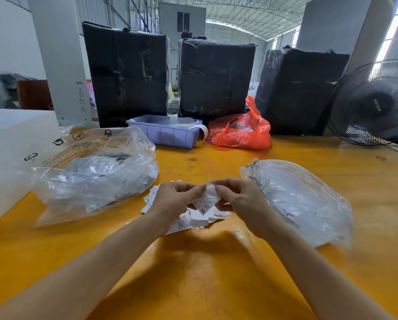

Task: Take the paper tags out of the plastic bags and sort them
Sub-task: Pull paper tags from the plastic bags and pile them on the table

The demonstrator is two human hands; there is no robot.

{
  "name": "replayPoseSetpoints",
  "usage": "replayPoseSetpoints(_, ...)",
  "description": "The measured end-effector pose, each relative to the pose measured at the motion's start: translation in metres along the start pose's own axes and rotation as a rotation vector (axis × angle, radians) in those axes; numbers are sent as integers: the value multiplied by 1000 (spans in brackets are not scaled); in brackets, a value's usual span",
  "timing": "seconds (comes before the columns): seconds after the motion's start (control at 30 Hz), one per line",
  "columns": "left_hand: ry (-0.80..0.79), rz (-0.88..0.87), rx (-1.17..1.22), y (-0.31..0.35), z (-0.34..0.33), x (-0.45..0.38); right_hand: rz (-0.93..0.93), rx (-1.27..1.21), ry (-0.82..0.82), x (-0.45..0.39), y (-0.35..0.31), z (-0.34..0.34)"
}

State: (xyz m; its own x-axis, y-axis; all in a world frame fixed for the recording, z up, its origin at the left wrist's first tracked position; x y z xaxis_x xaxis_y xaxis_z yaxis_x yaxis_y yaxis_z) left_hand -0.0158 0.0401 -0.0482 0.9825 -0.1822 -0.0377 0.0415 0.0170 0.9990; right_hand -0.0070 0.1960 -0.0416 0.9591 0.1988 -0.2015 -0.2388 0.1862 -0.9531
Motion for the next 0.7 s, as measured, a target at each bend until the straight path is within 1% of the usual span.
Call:
replayPoseSetpoints(0.13, 1, 9, 55, 1, 0, 0, 2, -107, -12, 0, -1, 1)
replayPoseSetpoints(0.23, -14, 4, 66, 2, 0, 1, 4, -135, -14, 1, -2, 1)
replayPoseSetpoints(0.4, -55, 4, 67, 4, 0, 2, 21, -64, -26, 3, -4, 2)
replayPoseSetpoints(0.47, -40, -9, 70, 4, 0, 1, 22, -44, -14, 3, -4, 1)
replayPoseSetpoints(0.53, 19, -16, 116, 5, 2, 0, 23, -57, 56, 2, -4, 3)
replayPoseSetpoints(0.63, 53, -9, 242, 8, 5, -1, 47, -95, 270, 1, -3, 11)
replayPoseSetpoints(0.7, 56, -14, 289, 9, 5, 0, 71, -146, 374, 1, -4, 17)
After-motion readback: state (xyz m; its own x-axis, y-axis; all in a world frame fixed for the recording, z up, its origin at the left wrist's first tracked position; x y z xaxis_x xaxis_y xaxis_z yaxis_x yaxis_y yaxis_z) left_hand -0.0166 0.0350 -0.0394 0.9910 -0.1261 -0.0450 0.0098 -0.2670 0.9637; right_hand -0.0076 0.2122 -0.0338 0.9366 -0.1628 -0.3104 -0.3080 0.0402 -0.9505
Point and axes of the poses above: each hand's wrist, its own x-axis away from the middle knuckle, its own z-axis out of the back of the hand, y = z × x, the point moved 2 cm from there along -x, towards the middle knuckle, and after that the axes turned 6 degrees about -y, right-handed, at the moved point
